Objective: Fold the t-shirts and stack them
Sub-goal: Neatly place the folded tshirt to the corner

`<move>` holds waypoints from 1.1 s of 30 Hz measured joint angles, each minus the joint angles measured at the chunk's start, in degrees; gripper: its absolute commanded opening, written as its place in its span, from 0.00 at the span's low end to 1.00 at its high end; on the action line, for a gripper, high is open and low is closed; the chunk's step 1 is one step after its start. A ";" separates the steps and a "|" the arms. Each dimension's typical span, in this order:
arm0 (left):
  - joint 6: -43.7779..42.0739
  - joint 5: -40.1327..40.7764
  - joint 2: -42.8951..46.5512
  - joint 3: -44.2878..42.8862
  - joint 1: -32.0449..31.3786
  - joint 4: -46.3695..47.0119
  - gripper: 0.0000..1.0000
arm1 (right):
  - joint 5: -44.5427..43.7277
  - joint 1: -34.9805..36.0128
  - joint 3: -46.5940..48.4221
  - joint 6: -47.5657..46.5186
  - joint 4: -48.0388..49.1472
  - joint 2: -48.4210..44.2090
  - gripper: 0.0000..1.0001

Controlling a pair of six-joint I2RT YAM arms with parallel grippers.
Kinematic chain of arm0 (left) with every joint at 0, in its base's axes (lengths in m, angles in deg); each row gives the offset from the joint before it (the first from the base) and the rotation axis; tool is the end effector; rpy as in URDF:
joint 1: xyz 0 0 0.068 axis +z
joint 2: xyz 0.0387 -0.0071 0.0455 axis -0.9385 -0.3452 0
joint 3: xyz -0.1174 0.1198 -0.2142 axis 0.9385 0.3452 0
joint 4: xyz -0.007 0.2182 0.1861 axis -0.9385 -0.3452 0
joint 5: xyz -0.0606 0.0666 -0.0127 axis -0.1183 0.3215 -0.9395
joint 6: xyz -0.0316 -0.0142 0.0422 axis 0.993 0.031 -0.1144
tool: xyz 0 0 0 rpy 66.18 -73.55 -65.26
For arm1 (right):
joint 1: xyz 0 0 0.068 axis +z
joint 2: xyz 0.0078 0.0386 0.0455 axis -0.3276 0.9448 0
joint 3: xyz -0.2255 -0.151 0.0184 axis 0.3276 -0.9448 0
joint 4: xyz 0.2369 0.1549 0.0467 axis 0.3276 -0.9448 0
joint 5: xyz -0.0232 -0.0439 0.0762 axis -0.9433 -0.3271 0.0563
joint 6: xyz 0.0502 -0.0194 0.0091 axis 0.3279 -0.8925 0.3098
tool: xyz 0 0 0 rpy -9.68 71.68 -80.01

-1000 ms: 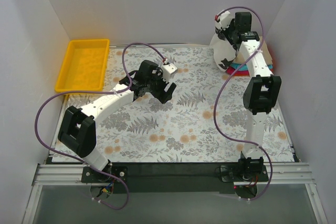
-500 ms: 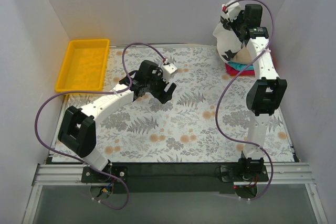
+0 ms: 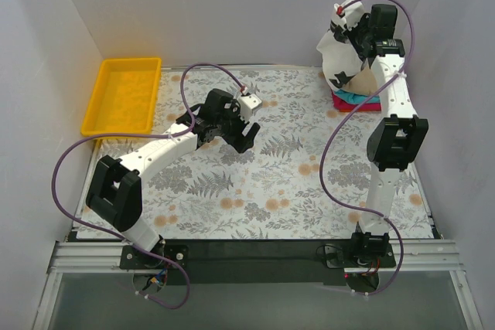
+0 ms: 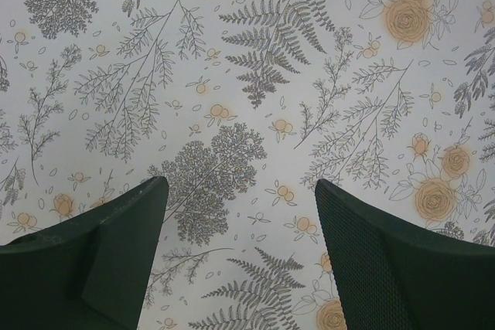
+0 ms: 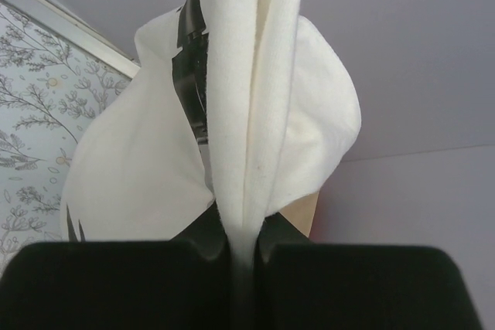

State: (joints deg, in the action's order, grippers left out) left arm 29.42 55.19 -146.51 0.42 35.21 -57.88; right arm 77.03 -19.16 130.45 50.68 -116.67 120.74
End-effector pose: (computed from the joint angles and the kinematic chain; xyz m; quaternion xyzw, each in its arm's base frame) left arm 0.3090 -0.2250 0.2566 0.1230 0.9083 -0.2972 0.2677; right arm 0.5365 0.0029 0.3840 -0.2980 0.7635 -0.1571 0.5509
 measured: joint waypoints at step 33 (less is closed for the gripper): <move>0.24 -0.57 -4.42 -3.23 0.00 -3.41 0.72 | 2.49 -10.62 -4.09 -9.01 10.14 12.57 0.44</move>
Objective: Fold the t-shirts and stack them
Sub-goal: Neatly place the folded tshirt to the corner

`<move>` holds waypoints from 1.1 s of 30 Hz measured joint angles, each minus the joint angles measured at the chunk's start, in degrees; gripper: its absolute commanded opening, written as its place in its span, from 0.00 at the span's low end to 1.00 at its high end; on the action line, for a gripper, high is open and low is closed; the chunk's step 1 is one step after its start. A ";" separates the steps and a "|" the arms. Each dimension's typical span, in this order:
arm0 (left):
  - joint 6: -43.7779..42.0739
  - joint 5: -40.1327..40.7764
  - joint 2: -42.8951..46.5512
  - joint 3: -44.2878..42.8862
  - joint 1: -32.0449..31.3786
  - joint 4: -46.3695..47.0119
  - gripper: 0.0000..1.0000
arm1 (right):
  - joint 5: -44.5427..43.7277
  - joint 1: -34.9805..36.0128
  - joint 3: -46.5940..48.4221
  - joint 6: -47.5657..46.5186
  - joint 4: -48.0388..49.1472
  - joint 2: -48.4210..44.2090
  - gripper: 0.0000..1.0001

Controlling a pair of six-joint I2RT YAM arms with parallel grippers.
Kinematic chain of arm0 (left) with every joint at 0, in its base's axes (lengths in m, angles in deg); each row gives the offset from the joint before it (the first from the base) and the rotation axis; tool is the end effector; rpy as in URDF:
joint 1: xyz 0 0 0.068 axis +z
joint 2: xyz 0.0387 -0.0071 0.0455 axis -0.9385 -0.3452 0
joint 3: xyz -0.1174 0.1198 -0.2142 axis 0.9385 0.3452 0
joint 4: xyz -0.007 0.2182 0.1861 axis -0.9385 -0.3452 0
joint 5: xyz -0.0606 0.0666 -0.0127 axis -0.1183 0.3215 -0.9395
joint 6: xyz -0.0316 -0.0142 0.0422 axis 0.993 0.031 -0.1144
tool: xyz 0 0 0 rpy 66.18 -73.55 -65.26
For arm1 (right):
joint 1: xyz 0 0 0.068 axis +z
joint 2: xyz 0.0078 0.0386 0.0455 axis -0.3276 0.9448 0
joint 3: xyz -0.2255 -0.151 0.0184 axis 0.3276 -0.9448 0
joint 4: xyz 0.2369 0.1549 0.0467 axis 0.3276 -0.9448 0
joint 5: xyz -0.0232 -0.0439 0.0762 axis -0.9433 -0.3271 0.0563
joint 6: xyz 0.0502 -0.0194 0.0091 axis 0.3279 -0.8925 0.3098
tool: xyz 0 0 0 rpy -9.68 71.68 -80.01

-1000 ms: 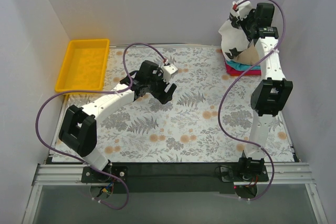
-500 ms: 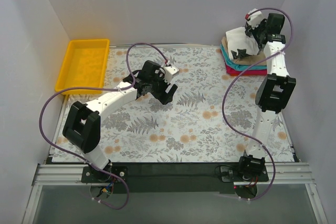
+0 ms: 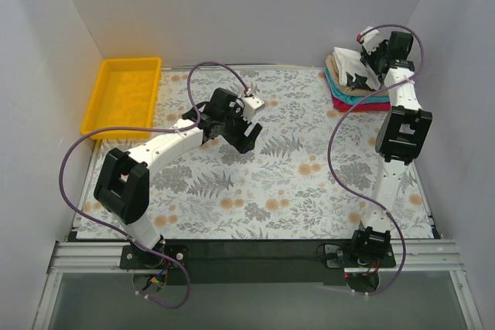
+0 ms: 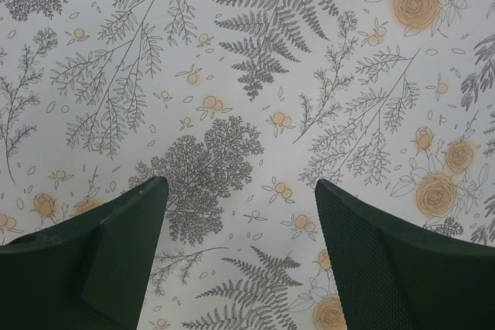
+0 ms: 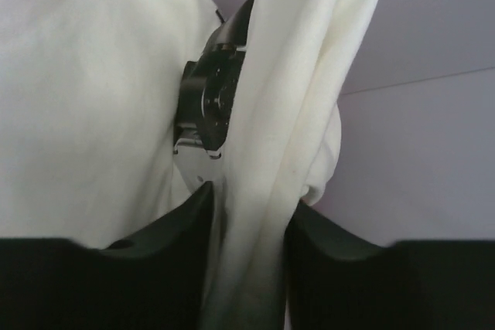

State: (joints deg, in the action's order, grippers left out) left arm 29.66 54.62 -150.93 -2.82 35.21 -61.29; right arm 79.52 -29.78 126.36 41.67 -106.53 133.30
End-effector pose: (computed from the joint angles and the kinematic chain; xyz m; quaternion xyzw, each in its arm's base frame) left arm 0.3194 -0.2326 0.2435 0.1189 0.9226 -0.2847 0.2316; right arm 0.5809 -0.1044 0.2556 -0.3057 0.7932 -0.2078 0.4839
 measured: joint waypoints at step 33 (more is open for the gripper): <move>2.19 -1.27 1.44 3.15 0.33 1.84 0.72 | 21.20 -1.31 -6.14 37.97 1.73 -4.11 0.13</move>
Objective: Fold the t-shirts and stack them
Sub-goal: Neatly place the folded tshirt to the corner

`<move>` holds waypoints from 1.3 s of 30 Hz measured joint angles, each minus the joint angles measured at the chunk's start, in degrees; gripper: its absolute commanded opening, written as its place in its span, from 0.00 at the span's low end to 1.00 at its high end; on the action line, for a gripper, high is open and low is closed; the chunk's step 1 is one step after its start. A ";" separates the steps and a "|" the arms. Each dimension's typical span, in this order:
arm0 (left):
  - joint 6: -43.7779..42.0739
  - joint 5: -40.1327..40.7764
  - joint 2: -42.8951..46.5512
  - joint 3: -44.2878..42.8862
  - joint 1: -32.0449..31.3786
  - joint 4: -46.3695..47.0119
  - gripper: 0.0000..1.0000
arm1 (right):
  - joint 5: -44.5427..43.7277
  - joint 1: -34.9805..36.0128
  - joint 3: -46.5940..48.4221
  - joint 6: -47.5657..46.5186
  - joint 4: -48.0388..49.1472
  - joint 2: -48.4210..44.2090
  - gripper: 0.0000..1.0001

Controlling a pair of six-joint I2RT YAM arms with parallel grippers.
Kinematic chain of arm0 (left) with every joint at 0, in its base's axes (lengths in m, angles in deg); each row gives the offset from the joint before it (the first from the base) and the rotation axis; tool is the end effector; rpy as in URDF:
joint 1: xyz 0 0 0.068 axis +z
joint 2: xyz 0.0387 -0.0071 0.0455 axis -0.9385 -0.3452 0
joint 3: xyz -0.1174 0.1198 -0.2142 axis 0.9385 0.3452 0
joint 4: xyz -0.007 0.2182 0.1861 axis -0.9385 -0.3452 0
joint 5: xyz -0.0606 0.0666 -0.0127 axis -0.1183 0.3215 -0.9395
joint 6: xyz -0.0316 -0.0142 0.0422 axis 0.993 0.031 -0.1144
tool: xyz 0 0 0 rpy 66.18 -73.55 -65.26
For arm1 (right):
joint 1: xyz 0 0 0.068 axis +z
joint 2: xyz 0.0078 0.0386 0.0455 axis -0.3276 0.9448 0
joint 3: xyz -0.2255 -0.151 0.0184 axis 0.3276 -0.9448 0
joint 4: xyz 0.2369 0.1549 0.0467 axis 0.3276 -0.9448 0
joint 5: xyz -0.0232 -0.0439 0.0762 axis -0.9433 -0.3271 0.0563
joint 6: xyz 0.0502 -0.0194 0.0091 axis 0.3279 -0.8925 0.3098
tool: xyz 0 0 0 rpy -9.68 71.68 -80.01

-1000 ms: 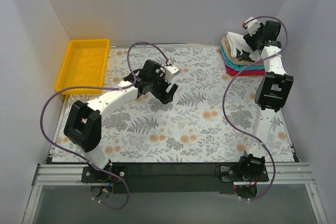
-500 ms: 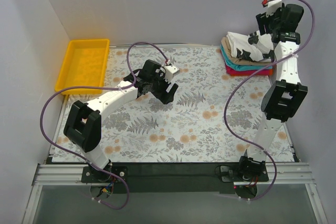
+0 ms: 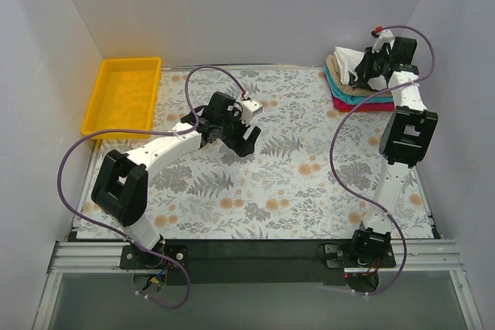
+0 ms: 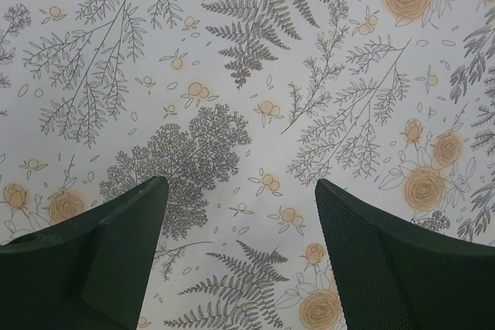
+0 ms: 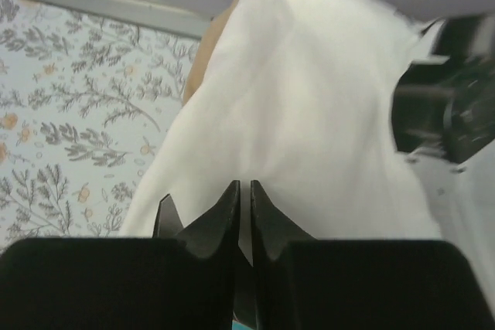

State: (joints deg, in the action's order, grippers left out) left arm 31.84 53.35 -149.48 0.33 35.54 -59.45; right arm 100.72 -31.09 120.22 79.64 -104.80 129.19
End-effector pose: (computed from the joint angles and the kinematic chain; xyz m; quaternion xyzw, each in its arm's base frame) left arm 0.3135 -0.2268 0.2364 0.1026 0.9228 -0.2975 0.2222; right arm 0.5644 -0.1016 0.2605 -0.1168 0.8278 0.1110 0.5374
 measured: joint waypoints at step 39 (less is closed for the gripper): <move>0.07 -1.42 -1.42 0.55 1.68 -0.26 0.72 | -6.27 -4.68 4.85 20.61 24.04 11.78 0.36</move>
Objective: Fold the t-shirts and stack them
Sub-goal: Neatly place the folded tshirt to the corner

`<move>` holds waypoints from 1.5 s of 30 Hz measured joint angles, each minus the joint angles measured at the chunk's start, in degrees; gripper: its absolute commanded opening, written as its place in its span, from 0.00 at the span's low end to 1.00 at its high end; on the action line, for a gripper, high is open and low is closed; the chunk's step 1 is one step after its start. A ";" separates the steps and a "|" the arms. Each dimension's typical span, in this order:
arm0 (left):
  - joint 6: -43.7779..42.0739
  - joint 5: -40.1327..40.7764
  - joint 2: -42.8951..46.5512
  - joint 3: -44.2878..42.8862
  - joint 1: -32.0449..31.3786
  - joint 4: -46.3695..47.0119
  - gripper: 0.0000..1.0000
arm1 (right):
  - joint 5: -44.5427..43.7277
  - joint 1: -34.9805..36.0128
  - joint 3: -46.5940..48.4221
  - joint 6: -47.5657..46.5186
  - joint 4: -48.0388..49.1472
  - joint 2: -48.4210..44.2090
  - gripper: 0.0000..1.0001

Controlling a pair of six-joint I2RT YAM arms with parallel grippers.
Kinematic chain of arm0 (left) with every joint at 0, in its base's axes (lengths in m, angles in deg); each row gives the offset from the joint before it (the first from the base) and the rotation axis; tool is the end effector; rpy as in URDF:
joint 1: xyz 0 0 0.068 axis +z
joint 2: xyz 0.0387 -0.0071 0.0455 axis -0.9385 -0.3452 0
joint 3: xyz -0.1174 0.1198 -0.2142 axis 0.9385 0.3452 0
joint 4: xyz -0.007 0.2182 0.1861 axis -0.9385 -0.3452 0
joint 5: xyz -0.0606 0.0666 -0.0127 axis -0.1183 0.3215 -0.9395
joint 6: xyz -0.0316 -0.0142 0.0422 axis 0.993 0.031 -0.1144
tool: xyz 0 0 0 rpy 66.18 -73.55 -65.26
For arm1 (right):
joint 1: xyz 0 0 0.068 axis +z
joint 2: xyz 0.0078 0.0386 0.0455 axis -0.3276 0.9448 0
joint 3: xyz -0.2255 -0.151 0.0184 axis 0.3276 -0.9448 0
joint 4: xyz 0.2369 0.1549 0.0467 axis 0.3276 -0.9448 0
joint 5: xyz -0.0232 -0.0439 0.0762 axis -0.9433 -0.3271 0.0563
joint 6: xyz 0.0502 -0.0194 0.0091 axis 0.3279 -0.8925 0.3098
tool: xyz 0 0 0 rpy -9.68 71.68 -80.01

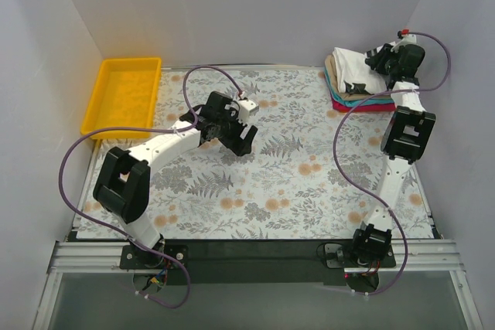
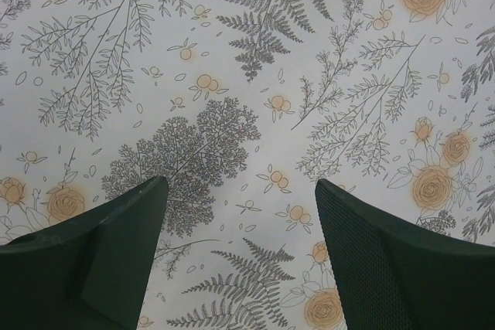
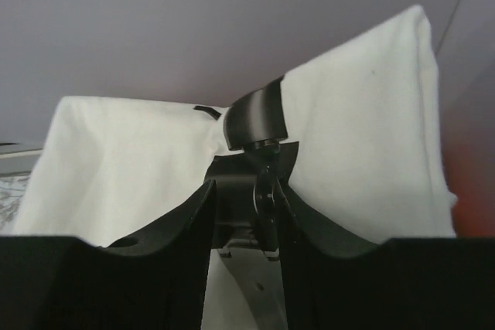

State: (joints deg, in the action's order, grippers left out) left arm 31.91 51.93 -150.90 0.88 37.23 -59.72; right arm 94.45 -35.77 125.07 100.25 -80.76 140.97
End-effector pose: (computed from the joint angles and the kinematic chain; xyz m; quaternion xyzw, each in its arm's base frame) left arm 0.3204 -0.2187 0.2239 0.0898 0.9290 -0.2956 0.2038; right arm 0.5967 -0.1638 0.2157 0.0537 0.7592 0.1152 0.6383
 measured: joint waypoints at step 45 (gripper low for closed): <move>8.35 -2.49 13.94 10.08 20.63 -8.92 0.98 | -3.19 20.41 -68.61 -32.26 -42.88 -69.61 0.98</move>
State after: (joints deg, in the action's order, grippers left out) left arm 40.26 49.44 -136.96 10.95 57.86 -68.63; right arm 91.26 -15.35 56.46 67.99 -123.64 71.36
